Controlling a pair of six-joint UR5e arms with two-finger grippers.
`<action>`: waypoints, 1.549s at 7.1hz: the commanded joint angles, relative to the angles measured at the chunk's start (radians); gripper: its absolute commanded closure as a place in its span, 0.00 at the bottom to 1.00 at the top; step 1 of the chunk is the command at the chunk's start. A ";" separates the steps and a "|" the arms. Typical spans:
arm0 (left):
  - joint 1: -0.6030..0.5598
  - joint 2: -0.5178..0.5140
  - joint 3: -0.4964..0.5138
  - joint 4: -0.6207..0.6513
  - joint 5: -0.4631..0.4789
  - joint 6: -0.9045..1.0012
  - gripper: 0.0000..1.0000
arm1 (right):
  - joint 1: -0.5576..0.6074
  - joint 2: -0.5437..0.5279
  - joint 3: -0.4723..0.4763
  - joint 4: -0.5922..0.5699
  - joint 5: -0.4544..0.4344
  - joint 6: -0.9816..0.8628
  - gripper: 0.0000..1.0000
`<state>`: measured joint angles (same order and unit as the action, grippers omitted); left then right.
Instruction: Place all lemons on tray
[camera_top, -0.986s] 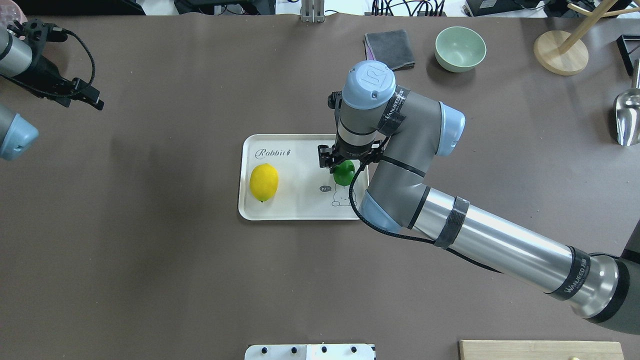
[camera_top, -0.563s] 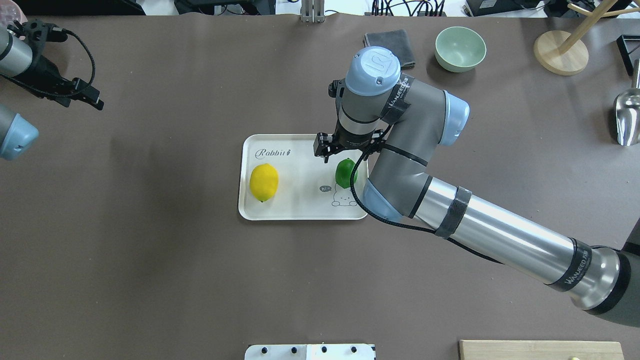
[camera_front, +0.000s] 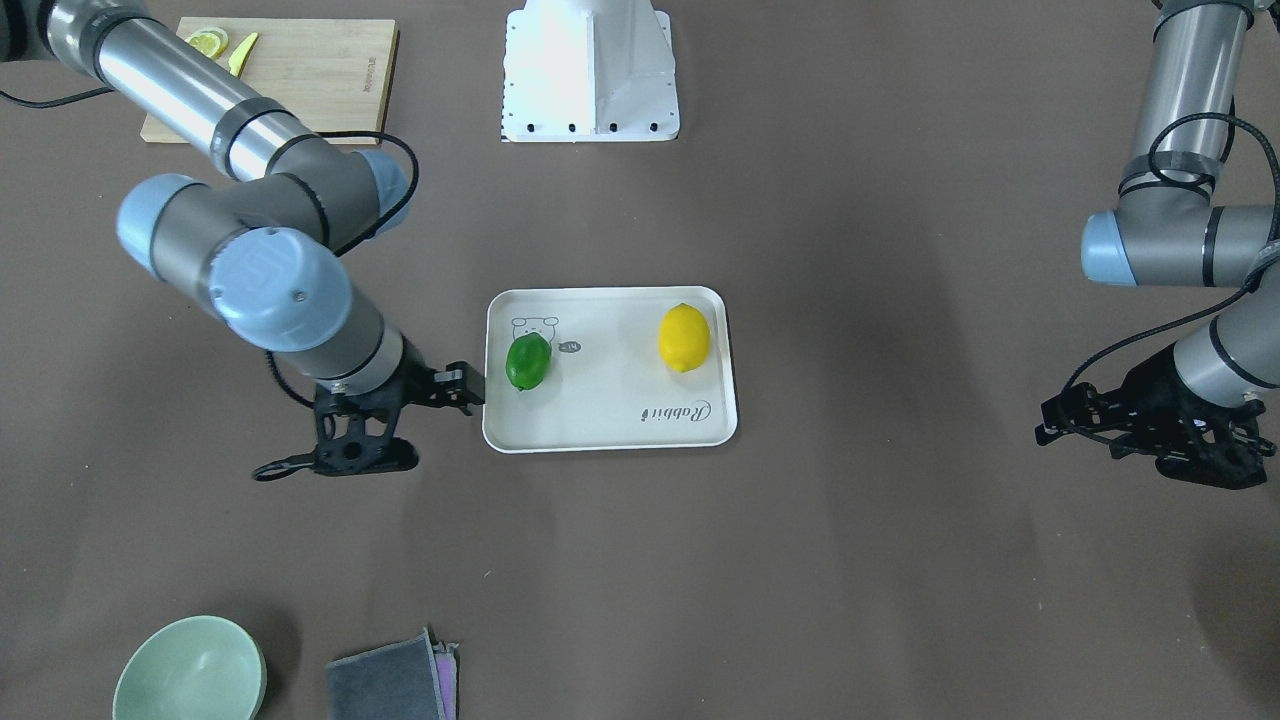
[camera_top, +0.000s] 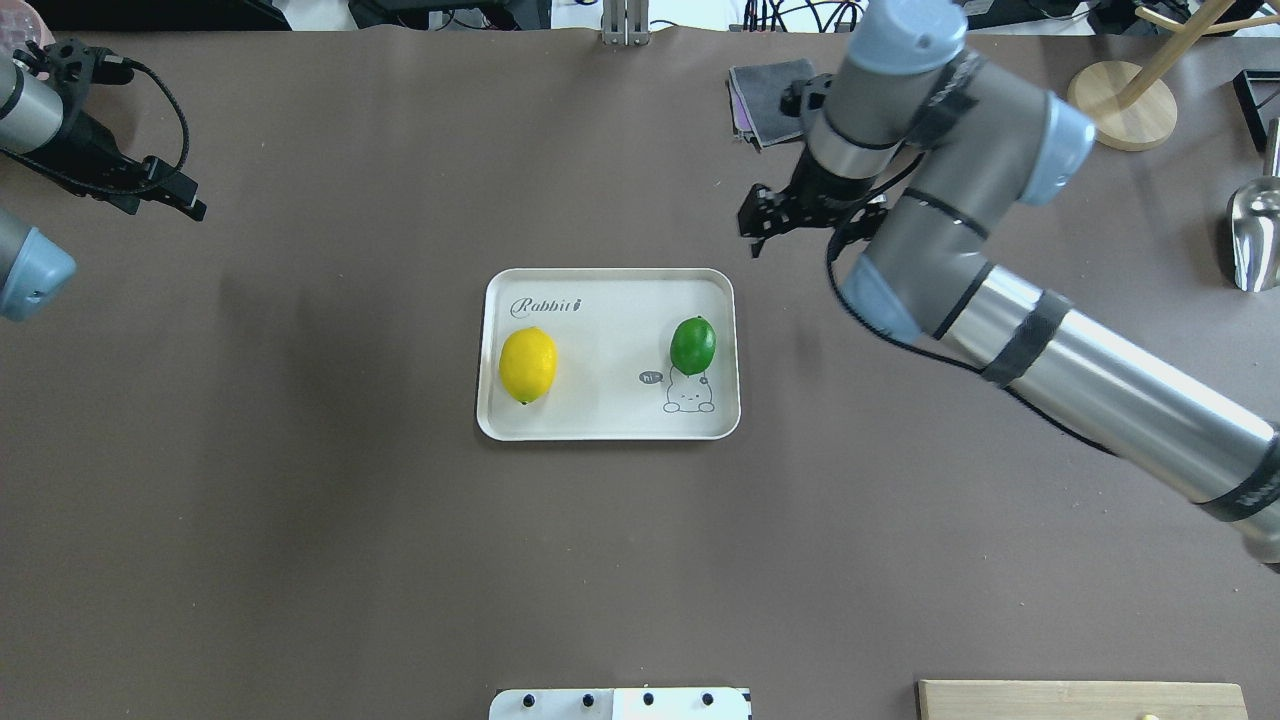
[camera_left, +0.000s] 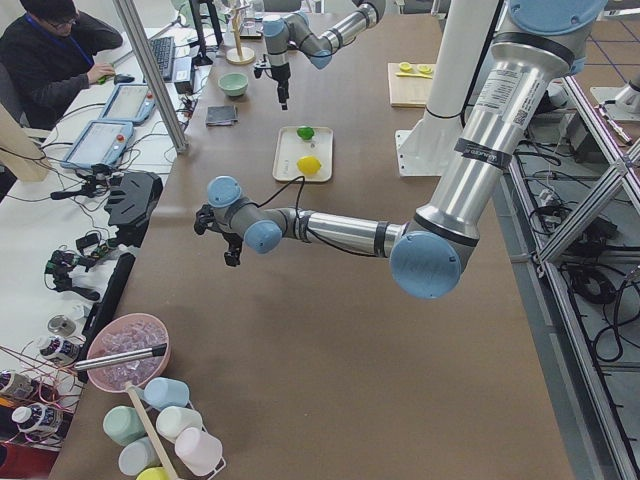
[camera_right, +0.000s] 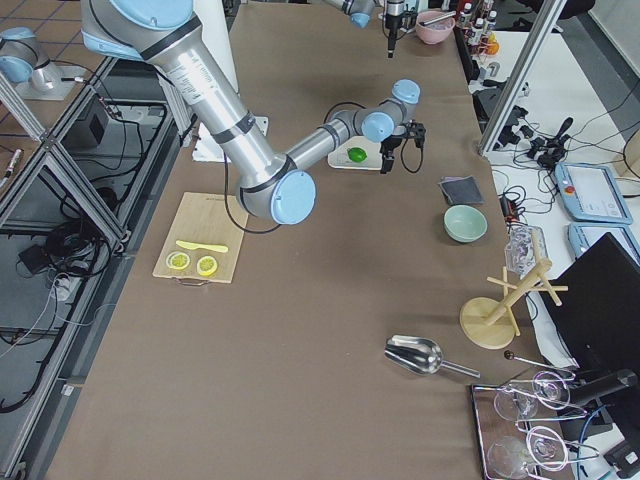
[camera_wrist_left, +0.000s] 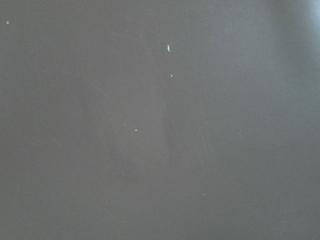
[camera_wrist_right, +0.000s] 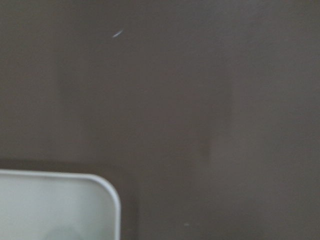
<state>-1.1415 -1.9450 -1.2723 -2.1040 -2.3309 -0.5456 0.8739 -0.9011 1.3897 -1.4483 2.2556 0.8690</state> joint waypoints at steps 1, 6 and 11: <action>-0.010 0.001 -0.007 -0.001 -0.002 0.004 0.02 | 0.193 -0.192 0.066 -0.001 0.065 -0.297 0.00; -0.226 0.095 -0.008 0.088 -0.174 0.227 0.03 | 0.604 -0.605 0.131 -0.010 0.145 -0.945 0.00; -0.452 0.192 -0.147 0.657 -0.047 0.664 0.02 | 0.674 -0.710 0.242 -0.198 0.131 -0.976 0.00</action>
<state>-1.5787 -1.8120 -1.3595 -1.4799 -2.4234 0.1011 1.5491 -1.6056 1.6095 -1.6139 2.3873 -0.1107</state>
